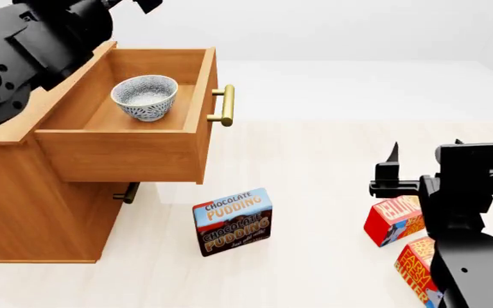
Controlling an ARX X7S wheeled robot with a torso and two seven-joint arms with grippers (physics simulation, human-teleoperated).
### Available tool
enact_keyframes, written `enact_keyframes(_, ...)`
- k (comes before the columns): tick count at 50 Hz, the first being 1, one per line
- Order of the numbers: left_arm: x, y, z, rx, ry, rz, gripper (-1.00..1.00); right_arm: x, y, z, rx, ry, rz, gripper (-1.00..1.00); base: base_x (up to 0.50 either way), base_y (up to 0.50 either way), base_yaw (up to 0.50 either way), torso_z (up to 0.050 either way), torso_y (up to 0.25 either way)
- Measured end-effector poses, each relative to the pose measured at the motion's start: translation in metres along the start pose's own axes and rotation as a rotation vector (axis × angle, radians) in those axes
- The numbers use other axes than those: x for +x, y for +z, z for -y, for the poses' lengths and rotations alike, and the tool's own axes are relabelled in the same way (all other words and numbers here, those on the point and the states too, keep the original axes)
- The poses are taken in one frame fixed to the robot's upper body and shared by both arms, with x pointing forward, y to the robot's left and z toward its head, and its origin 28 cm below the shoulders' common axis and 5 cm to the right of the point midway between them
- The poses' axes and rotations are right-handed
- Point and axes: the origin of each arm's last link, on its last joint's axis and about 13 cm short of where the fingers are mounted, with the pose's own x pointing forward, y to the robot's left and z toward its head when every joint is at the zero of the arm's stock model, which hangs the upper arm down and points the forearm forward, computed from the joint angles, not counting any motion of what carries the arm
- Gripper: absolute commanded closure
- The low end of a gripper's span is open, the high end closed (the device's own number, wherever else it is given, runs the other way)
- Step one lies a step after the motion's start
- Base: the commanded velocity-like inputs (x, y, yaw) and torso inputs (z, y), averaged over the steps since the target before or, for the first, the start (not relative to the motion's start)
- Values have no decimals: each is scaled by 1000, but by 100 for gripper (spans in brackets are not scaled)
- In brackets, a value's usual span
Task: Put the bowl in the top drawer of the cabinet.
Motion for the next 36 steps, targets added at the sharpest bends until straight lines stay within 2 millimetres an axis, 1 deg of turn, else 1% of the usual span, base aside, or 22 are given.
enact_keyframes(6, -23, 3, -4, 41, -87, 116, -100, -5, 14, 1, 31, 1, 68, -100, 0, 0, 0, 0, 0)
enact_keyframes(13, -55, -1, -11, 120, -158, 269, -100, -16, 40, 4, 69, -10, 175, -100, 0, 0, 0, 0, 0)
enact_keyframes(23, -98, -20, -24, 179, -217, 420, -100, -39, 78, 7, 110, -16, 326, -100, 0, 0, 0, 0, 0)
enact_keyframes(29, -119, -34, -31, 194, -235, 489, -100, -51, 92, 7, 110, -32, 400, -100, 0, 0, 0, 0, 0)
enact_keyframes(36, -142, -45, -38, 201, -243, 564, -100, -64, 108, 5, 65, -59, 518, -100, 0, 0, 0, 0, 0)
